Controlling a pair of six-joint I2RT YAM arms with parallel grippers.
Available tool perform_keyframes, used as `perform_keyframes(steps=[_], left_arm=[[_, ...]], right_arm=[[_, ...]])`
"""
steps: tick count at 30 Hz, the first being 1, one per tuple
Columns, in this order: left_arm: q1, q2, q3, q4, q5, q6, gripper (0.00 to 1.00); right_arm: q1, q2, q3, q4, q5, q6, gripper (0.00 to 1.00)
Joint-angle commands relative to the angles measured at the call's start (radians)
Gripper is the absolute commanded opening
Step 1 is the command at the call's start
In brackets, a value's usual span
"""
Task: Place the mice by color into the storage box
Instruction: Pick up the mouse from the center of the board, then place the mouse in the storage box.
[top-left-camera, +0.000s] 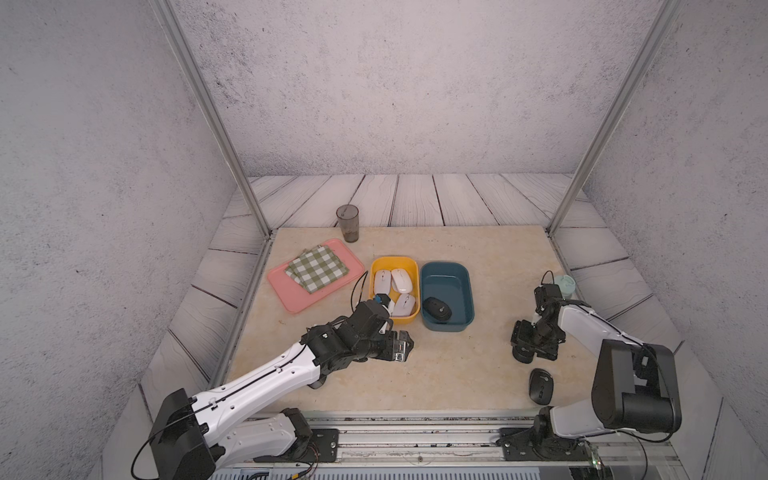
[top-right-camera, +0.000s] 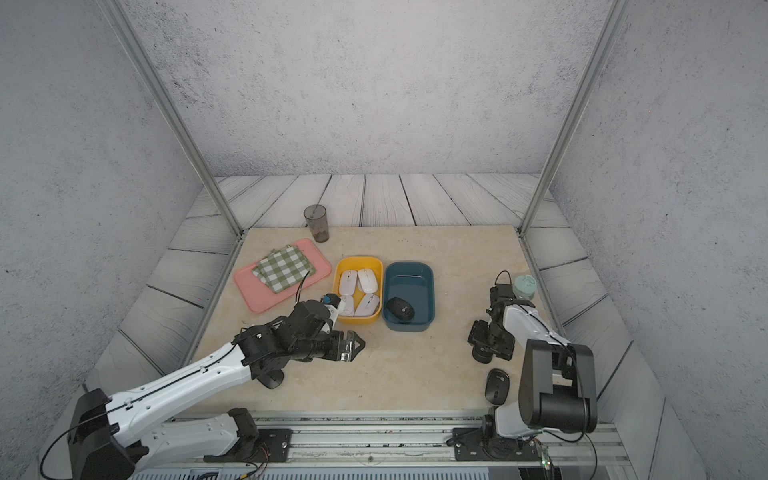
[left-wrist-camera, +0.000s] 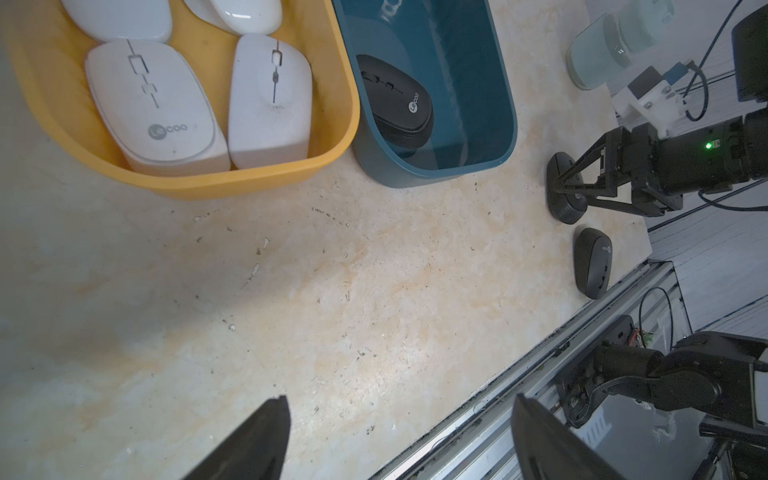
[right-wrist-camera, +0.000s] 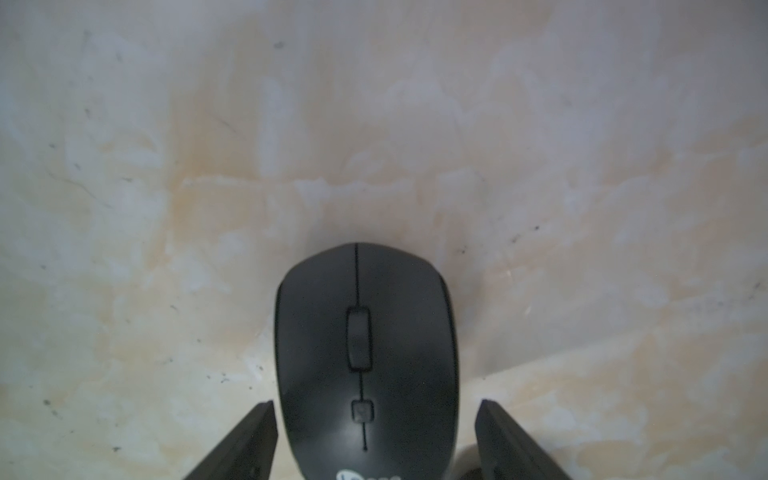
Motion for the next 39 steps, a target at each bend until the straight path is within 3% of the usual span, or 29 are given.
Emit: perform_keyframes(steps=[1,13,19,22,25,31,39], left_arm=[[0.018,0.004,-0.011,0.011,0.012,0.009,0.89],[0.060,-0.012,-0.024,-0.006,0.033,0.016,0.89],[0.158,-0.066,-0.058,0.011,0.119,-0.002,0.89],[0.219,-0.095,-0.067,0.002,0.159,0.007,0.90],[0.274,-0.119,-0.067,-0.018,0.192,0.019,0.89],[0.343,-0.149,-0.062,-0.064,0.205,0.051,0.90],[0.364,-0.176,-0.083,-0.083,0.202,0.050,0.90]], right_arm=[[0.015,0.032,0.010,0.008,0.007,-0.003,0.75],[0.025,-0.017,0.024,-0.013,-0.010,0.000,0.55],[0.034,-0.176,0.098,-0.110,-0.034,-0.007,0.51],[0.092,-0.253,0.168,-0.157,-0.046,-0.010,0.50],[0.241,-0.267,0.263,-0.202,0.003,0.010,0.50],[0.528,-0.083,0.453,-0.213,0.105,0.013,0.49],[0.632,0.190,0.614,-0.125,0.180,-0.112,0.46]])
